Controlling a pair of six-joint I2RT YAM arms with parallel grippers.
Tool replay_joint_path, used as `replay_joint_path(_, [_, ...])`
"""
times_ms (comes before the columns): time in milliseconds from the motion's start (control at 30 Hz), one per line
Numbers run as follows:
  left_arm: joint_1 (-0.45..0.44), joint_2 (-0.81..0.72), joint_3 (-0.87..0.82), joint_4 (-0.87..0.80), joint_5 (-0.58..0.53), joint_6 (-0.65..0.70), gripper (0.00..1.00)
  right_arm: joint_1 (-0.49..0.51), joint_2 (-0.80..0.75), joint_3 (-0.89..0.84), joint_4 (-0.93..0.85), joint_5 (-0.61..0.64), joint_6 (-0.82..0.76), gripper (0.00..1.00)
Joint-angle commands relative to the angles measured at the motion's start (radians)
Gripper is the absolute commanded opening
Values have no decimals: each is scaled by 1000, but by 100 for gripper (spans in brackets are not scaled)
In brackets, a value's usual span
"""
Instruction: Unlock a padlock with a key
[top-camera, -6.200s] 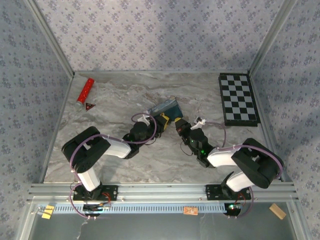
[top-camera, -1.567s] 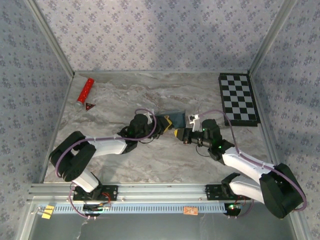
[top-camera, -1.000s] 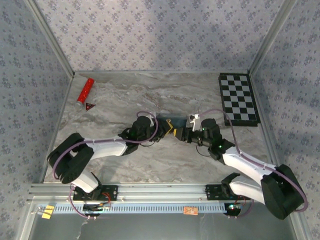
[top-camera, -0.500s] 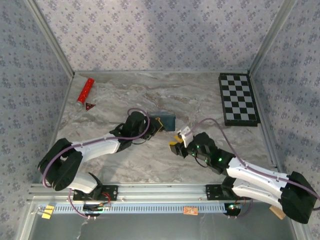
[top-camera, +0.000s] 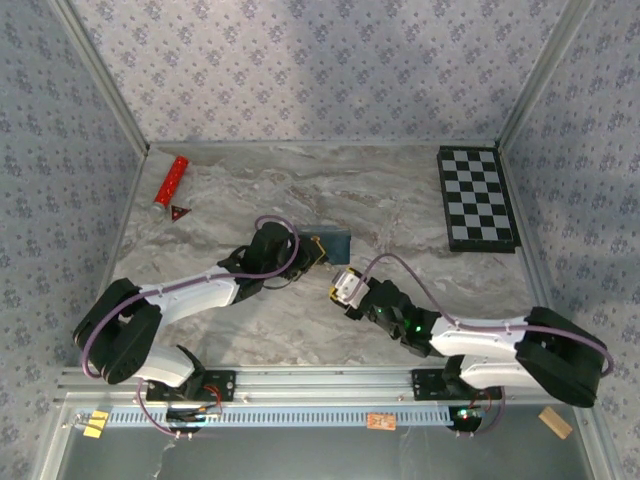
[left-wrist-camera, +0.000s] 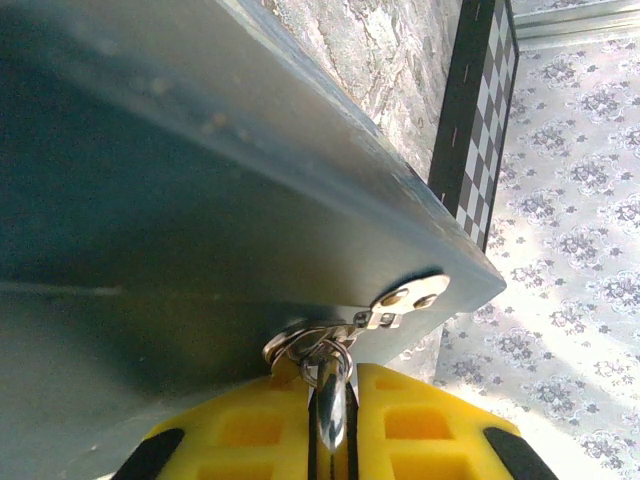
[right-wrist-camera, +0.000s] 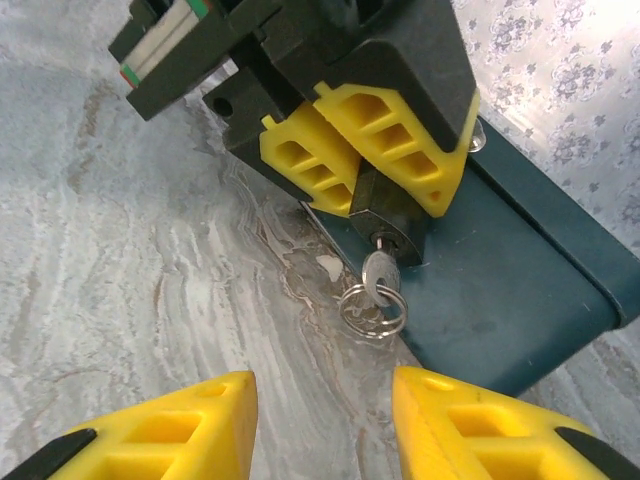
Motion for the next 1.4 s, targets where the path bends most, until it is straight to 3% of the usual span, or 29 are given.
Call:
replay_joint_path(0, [3, -32, 11, 52, 25, 9, 0, 7, 61, 27, 149, 83, -62, 40])
replay_joint_path(233, [3, -32, -9, 63, 38, 3, 0, 5, 136, 58, 222, 111, -72, 37])
replay_joint_path(567, [3, -35, -24, 74, 42, -2, 0, 8, 185, 78, 237, 111, -88, 40])
replay_joint_path(733, [3, -35, -21, 72, 43, -1, 0, 2, 192, 75, 237, 119, -82, 33])
replay_joint_path(1033, [2, -35, -21, 71, 40, 0, 0, 6, 222, 66, 240, 157, -85, 34])
replay_joint_path(1367, [1, -29, -21, 72, 40, 1, 0, 7, 222, 84, 238, 135, -65, 26])
